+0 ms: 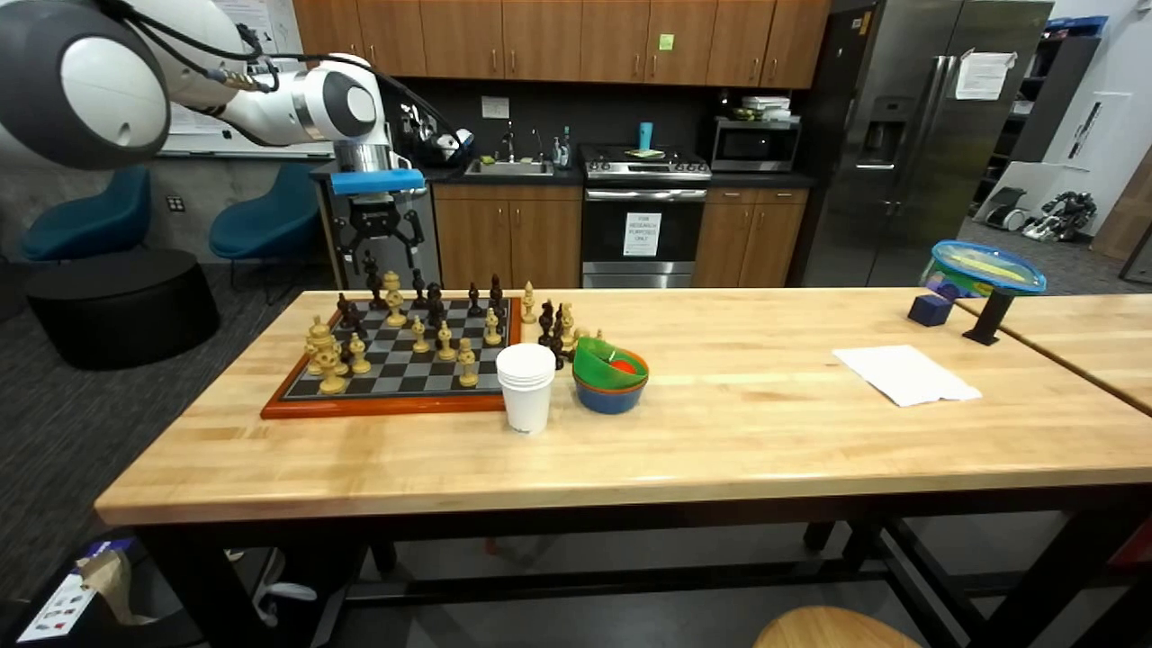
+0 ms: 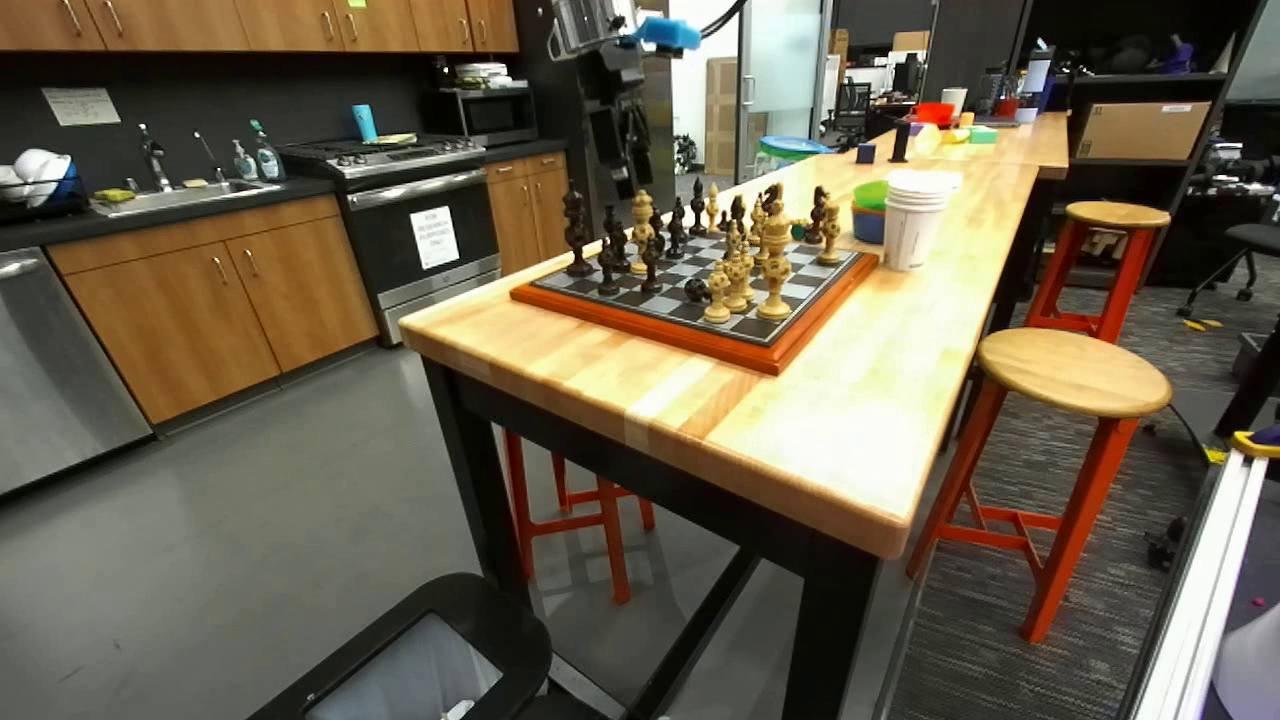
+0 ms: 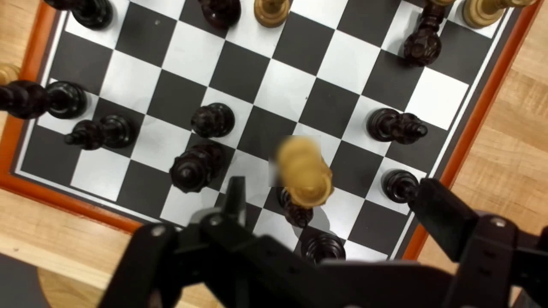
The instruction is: Move a chess piece on the chess board
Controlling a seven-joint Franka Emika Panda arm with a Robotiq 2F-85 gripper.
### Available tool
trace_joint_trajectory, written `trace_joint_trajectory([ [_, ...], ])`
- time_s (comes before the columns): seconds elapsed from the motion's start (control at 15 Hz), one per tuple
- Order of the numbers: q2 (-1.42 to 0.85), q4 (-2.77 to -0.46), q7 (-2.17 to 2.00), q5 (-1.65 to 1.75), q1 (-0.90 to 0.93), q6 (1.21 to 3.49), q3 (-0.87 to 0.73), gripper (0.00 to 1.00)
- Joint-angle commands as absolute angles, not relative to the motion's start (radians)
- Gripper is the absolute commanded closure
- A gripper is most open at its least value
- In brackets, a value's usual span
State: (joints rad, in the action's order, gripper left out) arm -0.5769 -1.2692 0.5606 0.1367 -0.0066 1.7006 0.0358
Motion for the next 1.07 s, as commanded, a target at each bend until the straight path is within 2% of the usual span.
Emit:
trace_joint_trajectory([
  [0.0,-0.465,-1.342,0.540,0.145,-0.011,1.646,0.044,0.00],
  [0.47,-0.150,-1.638,0.353,0.030,-0.039,1.709,0.032,0.00],
  [0.87,0.137,-1.941,0.355,-0.017,-0.036,1.908,0.009,0.00],
  [0.93,0.014,-1.794,0.352,-0.005,-0.033,1.836,0.006,0.00],
  [1.0,0.057,-1.843,0.352,-0.005,-0.030,1.859,0.004,0.00],
])
